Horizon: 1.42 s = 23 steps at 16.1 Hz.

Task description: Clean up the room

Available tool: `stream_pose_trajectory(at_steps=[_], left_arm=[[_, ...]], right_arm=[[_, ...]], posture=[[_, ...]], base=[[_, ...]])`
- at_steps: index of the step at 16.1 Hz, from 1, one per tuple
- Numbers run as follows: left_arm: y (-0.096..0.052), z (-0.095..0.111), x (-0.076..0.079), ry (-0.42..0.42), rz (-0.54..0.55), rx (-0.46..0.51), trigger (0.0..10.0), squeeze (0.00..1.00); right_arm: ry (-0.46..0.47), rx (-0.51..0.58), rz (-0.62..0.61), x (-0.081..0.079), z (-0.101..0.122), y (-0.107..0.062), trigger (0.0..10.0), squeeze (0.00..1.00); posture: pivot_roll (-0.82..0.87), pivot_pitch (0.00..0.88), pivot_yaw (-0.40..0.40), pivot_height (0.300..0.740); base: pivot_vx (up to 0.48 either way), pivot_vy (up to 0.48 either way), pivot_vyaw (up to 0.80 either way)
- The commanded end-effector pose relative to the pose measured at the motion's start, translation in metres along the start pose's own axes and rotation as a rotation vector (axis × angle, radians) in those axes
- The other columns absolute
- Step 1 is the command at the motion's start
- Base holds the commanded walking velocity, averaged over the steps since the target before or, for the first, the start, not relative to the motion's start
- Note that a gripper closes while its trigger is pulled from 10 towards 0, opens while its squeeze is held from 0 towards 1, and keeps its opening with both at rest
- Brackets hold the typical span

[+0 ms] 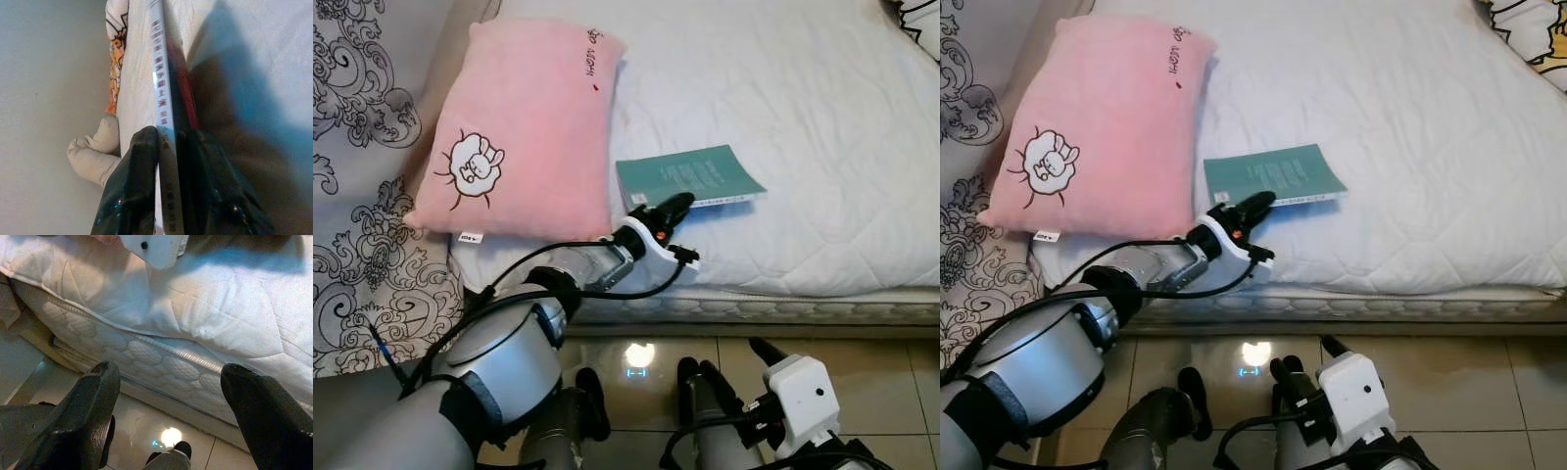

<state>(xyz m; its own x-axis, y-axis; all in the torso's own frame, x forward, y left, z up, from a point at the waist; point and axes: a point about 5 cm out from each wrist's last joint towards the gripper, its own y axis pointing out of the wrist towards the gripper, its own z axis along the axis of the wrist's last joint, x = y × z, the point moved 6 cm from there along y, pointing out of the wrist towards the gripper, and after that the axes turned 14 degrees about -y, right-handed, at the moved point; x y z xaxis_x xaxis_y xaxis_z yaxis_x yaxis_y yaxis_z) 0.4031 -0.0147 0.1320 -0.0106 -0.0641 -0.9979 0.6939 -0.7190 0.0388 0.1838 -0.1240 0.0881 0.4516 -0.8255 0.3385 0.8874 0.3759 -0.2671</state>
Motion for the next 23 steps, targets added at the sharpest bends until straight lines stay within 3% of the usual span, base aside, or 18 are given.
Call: stream_pose_trajectory(at_steps=[1,4,9,11,12,14,15,18,19,22,23], left_arm=[[0.001,0.002,-0.003,0.006,0.020,0.019,10.0,1.00],[-0.003,0.000,0.003,0.012,0.001,0.017,10.0,1.00],[-0.014,-0.009,0.006,0.133,-0.046,0.069,10.0,1.00],[-0.025,-0.024,0.015,0.180,-0.116,0.048,10.0,1.00],[-0.032,-0.032,0.020,0.171,-0.147,0.032,10.0,1.00],[-0.034,-0.041,0.013,0.123,-0.131,-0.006,10.0,1.00],[-0.032,-0.047,0.000,0.073,-0.081,-0.035,10.0,1.00],[-0.025,-0.073,-0.044,-0.384,0.121,-0.226,10.0,1.00],[-0.024,-0.074,-0.047,-0.447,0.136,-0.235,10.0,1.00],[-0.020,-0.073,-0.056,-0.988,0.275,-0.229,10.0,1.00],[-0.019,-0.069,-0.053,-1.054,0.276,-0.213,10.0,1.00]], right_arm=[[0.023,-0.038,0.036,-0.008,-0.008,-0.003,10.0,0.00],[0.028,-0.041,0.056,-0.012,-0.010,-0.001,10.0,0.00],[0.040,-0.030,0.081,-0.016,-0.009,0.004,10.0,0.00],[0.049,-0.028,0.087,-0.019,-0.010,0.006,10.0,0.00],[0.052,-0.026,0.091,-0.019,-0.011,0.009,10.0,0.00],[0.054,-0.024,0.094,-0.019,-0.012,0.012,10.0,0.00],[0.057,-0.022,0.092,-0.018,-0.012,0.015,10.0,0.00],[0.068,-0.015,0.088,-0.014,-0.015,0.025,10.0,0.00],[0.068,-0.013,0.088,-0.014,-0.015,0.026,10.0,0.00],[0.072,-0.004,0.076,-0.004,-0.018,0.038,10.0,0.00],[0.075,-0.001,0.071,-0.001,-0.018,0.040,10.0,0.00]], posture=[[-0.36,0.352,0.053,0.740],[-0.35,0.347,0.049,0.740],[-0.32,0.333,0.038,0.740],[-0.30,0.326,0.040,0.740],[-0.29,0.325,0.040,0.740],[-0.28,0.312,0.041,0.740],[-0.27,0.307,0.041,0.740],[-0.26,0.264,0.049,0.740],[-0.26,0.264,0.049,0.740],[-0.26,0.172,0.069,0.740],[-0.25,0.150,0.068,0.740]], base=[[0.000,0.000,0.00],[0.000,0.000,0.00],[0.000,0.000,0.00],[0.000,0.000,0.00],[0.000,0.000,0.00],[0.000,0.000,0.00],[0.000,0.000,0.00],[0.000,0.000,0.00],[0.000,0.000,0.00],[0.000,0.000,0.00],[0.000,0.000,0.00]])
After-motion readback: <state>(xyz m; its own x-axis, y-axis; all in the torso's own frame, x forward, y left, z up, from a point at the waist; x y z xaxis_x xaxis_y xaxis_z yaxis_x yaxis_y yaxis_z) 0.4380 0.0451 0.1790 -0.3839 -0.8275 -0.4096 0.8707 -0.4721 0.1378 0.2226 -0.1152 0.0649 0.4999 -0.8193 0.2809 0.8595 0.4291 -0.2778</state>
